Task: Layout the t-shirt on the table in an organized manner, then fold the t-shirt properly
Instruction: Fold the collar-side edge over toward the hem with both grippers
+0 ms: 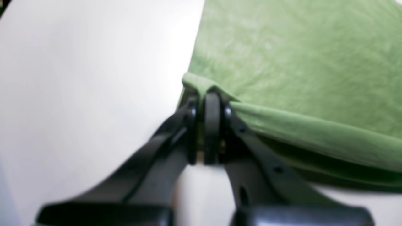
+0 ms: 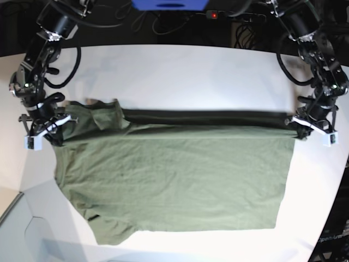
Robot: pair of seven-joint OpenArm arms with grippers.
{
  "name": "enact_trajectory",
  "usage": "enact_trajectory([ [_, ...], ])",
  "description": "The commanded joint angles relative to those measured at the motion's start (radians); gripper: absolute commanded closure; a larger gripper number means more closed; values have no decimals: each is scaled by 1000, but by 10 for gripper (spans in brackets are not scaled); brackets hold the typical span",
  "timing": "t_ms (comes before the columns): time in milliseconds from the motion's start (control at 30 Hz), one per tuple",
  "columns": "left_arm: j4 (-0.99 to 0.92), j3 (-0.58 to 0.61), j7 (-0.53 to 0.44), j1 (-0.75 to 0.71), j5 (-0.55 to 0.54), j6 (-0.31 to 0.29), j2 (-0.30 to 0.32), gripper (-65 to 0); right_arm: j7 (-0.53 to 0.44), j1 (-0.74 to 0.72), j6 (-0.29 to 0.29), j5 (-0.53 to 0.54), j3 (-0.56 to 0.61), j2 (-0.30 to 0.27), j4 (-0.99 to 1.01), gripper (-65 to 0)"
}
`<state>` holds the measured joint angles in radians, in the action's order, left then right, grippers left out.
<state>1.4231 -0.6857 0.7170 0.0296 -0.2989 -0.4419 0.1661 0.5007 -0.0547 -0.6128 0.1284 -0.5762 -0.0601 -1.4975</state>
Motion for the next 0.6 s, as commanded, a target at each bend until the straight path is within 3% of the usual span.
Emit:
enact_trajectory([
  [0,-3,-2,-29,36,-13,-1,16,0,-26,-29,-2,12,-3,-11,1,0],
  [567,-110,48,-36,132,-12,1,19,0,-32,-112,-2,12,-3,-54,151,0],
])
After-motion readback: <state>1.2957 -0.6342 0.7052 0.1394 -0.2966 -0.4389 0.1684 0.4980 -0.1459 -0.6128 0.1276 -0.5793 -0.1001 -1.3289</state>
